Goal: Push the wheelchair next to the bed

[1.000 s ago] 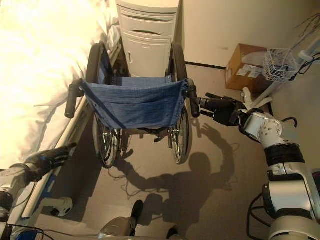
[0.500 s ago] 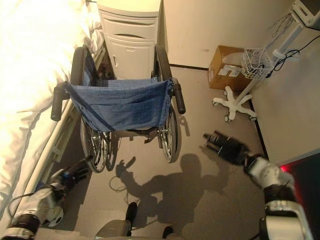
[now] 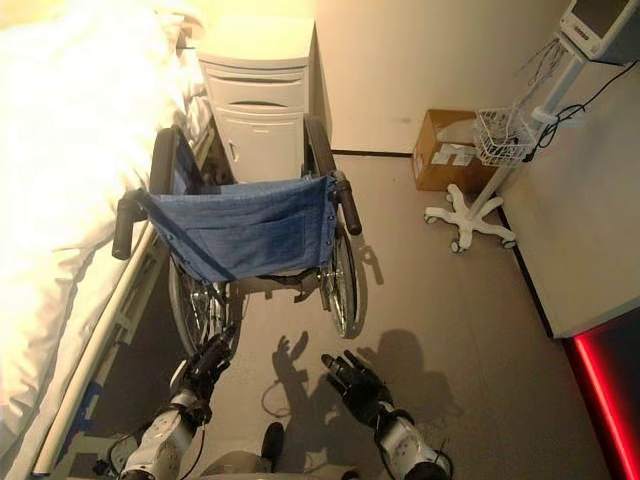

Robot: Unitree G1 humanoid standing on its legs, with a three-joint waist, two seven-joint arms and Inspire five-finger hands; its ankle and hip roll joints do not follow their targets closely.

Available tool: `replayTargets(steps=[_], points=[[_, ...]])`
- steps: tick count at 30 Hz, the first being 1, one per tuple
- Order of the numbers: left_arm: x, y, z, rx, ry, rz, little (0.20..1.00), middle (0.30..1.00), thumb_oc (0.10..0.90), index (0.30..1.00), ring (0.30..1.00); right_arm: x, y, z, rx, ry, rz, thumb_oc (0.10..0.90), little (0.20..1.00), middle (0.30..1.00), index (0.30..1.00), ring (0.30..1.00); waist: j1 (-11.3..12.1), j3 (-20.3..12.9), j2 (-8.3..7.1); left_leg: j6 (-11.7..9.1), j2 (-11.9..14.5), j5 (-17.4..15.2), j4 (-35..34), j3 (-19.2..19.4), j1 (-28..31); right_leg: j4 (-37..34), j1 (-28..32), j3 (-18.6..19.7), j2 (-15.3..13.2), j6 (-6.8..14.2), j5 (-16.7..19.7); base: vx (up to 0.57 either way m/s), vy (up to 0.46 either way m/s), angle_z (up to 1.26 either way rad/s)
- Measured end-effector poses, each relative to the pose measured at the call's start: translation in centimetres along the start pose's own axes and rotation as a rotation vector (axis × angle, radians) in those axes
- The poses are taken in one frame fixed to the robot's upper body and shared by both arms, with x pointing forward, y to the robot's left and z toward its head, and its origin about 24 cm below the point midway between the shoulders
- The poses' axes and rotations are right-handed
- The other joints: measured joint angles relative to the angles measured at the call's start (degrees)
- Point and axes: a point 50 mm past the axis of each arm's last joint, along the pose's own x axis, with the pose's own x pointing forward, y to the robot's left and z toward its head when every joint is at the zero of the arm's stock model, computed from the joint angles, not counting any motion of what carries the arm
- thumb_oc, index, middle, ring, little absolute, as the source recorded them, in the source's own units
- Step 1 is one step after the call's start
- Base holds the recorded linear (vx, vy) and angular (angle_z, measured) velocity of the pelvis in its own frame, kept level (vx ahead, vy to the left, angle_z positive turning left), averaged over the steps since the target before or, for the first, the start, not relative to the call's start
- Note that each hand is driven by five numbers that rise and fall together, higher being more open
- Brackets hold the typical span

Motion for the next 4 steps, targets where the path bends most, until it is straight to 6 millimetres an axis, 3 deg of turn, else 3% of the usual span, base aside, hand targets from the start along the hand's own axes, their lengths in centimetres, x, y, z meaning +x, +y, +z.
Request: replayTargets(steps=[4], points=[[-1.3,0.0,-2.6,0.021,0.075,-0.016,0.9,0.9,0.8,0.9,0.9,-0.8,-0.7,-1.4,-0.094,0.028,-0.017,0.8,0.9,0.9,0.9,0.9,-0.32,-1.31,-0.12,0.4,-0.2,0.03,0.0,-0.01,-0.17,0.0,-0.18,0.01,-0.13,-0.13,-0.24,-0.04,0.069,0.01]])
